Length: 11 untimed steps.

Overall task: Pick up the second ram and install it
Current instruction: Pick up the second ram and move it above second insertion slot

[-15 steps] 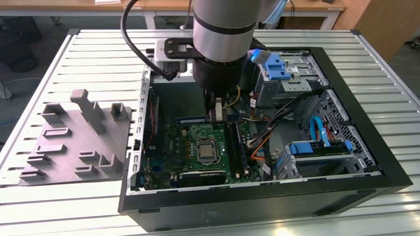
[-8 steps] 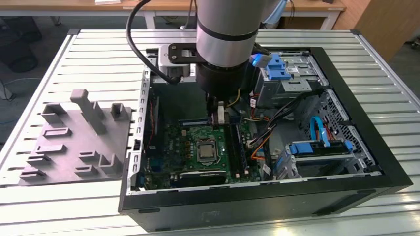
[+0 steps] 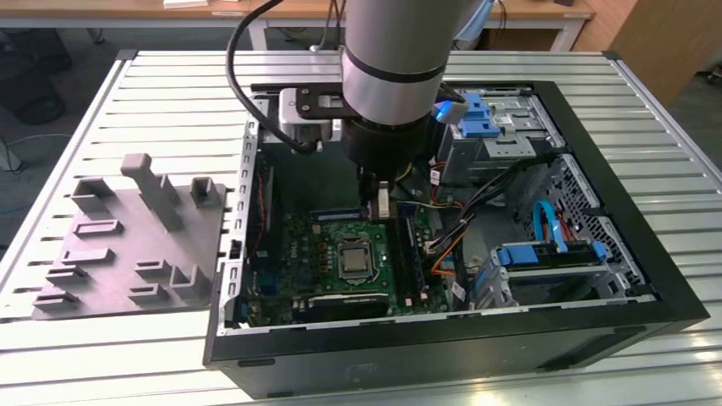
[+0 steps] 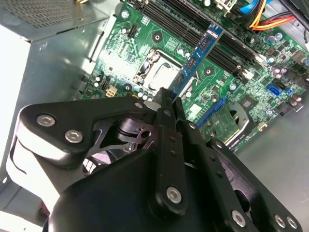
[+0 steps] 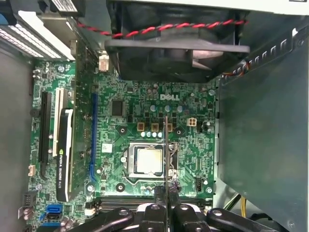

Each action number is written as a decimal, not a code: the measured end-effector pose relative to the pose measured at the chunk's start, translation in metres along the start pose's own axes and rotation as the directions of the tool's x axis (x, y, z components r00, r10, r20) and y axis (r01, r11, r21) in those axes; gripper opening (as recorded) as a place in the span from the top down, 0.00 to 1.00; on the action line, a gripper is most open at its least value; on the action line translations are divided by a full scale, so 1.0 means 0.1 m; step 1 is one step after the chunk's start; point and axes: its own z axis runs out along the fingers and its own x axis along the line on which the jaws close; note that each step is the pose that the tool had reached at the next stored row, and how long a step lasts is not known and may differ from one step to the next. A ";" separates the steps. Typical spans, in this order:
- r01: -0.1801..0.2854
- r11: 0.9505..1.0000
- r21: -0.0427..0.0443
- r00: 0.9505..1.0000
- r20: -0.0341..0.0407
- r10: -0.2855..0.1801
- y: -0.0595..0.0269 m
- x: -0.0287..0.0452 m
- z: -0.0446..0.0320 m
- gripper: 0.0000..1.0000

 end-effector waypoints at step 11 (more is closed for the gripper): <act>0.000 1.000 0.000 1.000 0.000 0.000 -0.054 0.008 0.125 0.86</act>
